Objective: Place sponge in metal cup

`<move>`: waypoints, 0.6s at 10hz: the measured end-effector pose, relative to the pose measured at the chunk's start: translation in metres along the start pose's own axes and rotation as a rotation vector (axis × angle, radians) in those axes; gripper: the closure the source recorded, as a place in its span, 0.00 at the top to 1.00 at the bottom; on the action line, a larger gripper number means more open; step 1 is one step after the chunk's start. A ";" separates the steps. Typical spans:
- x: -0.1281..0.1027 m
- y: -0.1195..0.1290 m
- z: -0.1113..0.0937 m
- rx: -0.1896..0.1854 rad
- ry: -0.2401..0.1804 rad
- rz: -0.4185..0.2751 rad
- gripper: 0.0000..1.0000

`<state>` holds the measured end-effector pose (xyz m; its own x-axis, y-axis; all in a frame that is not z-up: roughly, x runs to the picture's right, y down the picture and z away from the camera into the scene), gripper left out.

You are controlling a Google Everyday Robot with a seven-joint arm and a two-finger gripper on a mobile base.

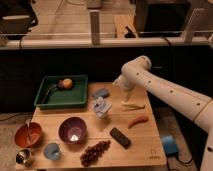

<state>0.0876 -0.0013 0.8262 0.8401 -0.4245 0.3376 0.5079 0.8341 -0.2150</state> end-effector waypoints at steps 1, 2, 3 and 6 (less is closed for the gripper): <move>0.003 -0.006 0.009 0.001 -0.005 0.008 0.80; 0.003 -0.009 0.018 -0.002 -0.018 0.016 0.80; -0.001 -0.013 0.024 -0.004 -0.028 0.016 0.80; -0.032 -0.037 0.051 -0.013 -0.065 0.013 0.80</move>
<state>0.0318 -0.0007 0.8699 0.8326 -0.3899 0.3934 0.5003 0.8343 -0.2318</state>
